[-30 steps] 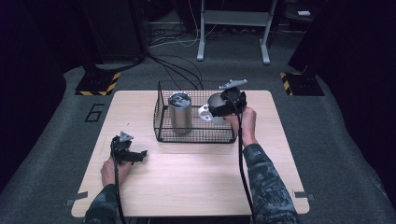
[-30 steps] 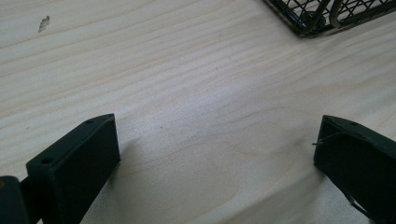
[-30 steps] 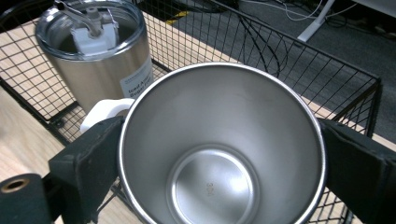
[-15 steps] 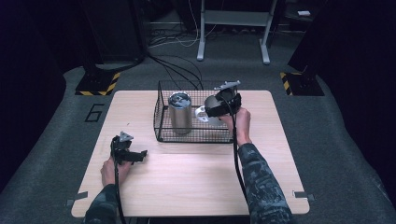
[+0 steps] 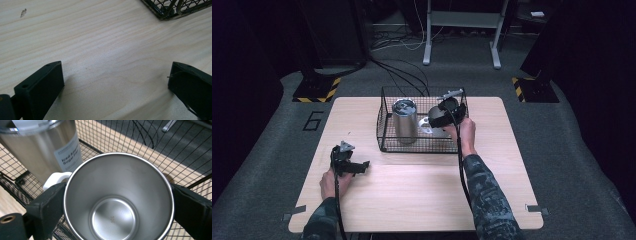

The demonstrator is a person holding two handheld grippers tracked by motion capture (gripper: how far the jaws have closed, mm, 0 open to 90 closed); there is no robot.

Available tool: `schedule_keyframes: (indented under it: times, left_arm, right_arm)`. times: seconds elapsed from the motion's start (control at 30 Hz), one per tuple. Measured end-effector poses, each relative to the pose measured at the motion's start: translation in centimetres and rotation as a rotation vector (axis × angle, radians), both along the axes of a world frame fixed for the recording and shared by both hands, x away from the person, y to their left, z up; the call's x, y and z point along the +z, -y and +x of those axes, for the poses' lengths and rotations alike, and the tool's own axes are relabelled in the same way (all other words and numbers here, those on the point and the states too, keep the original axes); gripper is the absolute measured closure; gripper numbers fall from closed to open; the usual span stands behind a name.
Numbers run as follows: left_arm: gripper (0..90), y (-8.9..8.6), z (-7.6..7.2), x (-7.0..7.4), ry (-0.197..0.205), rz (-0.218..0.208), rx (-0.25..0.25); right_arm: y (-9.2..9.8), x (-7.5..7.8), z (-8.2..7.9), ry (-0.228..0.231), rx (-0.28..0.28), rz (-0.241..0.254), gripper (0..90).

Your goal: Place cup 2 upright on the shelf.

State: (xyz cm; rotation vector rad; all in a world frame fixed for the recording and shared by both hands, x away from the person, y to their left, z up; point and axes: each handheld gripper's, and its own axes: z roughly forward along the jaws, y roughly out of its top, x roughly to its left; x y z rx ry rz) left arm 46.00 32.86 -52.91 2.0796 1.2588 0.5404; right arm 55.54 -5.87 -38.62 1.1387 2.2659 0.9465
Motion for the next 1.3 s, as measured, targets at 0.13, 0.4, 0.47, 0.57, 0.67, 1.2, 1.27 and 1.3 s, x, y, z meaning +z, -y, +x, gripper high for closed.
schedule_keyframes:
  times: [0.13,0.4,0.47,0.57,0.67,1.2,1.27,1.3]
  left_arm:
    - [0.0,0.0,0.0,0.0,0.000,0.000,0.000]
    - [0.0,0.0,0.0,0.0,0.001,-0.001,0.000]
    - [0.0,0.0,0.0,0.0,0.001,0.000,-0.001]
    - [0.0,0.0,0.0,0.0,0.001,0.001,0.000]
    - [0.0,0.0,0.0,0.0,0.001,0.001,-0.001]
    - [0.0,0.0,0.0,0.0,-0.001,-0.004,0.004]
    - [0.0,0.0,0.0,0.0,-0.001,-0.002,0.001]
    - [0.0,0.0,0.0,0.0,-0.001,-0.005,0.005]
  right_arm:
    - [-0.1,-0.8,0.2,-0.021,-0.001,-0.010,5.8]
    - [-0.1,-1.6,0.4,-0.044,-0.004,-0.011,5.8]
    - [-0.3,-1.8,0.5,-0.050,-0.005,-0.020,5.8]
    - [-0.5,-2.1,0.6,-0.059,-0.009,-0.035,5.7]
    - [-0.7,-2.4,0.7,-0.065,-0.015,-0.044,5.7]
    - [-0.8,-3.3,1.5,-0.124,-0.026,-0.053,5.4]
    - [-0.8,-3.4,1.6,-0.122,-0.032,-0.039,5.4]
    - [-0.8,-3.3,1.6,-0.123,-0.030,-0.042,5.4]
